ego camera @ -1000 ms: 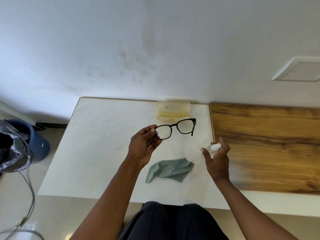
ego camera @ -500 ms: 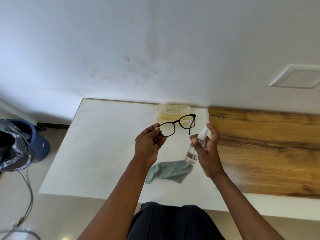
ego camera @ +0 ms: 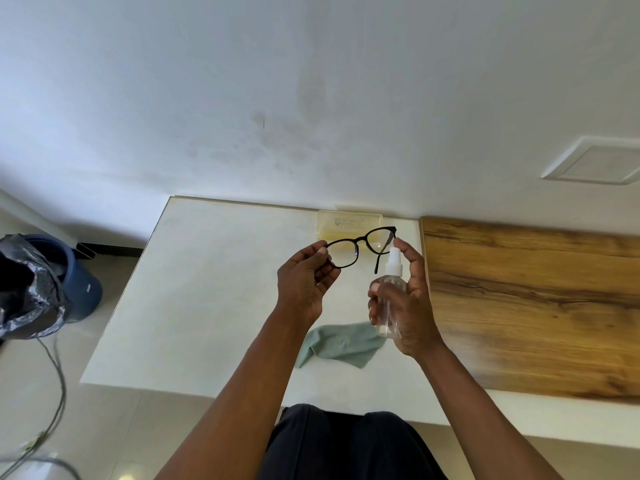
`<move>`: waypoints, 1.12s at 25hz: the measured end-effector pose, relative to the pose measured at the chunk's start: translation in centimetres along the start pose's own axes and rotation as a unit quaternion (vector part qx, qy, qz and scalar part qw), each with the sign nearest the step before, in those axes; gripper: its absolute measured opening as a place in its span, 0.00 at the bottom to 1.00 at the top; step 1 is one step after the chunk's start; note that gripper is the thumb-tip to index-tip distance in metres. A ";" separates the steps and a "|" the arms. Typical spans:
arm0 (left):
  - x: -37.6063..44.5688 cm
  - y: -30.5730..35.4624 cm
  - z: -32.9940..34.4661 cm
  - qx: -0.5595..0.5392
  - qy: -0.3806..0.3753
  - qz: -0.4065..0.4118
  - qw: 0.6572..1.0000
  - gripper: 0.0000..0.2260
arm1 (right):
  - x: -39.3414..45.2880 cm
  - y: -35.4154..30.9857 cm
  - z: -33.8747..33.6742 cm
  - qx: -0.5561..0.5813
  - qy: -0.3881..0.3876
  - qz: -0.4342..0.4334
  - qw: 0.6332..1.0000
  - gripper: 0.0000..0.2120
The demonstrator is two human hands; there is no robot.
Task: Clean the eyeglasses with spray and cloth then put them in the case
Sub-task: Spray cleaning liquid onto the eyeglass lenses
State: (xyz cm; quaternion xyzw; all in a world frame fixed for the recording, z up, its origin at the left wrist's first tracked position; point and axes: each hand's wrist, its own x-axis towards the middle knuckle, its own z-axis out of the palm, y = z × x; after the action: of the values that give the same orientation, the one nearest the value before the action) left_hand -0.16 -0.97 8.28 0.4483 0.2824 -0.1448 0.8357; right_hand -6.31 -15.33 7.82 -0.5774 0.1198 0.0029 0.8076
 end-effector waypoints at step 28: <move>-0.4 -0.1 -0.2 0.019 -0.021 -0.001 1.000 0.06 | 1.0 -0.3 0.0 -0.564 0.150 -0.176 0.793 0.28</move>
State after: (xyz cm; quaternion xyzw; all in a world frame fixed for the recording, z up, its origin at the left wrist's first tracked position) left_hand -0.61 -0.85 8.41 0.4604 0.2627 -0.1606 0.8326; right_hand -5.29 -15.56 7.86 -0.9348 0.1127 -0.1584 0.2974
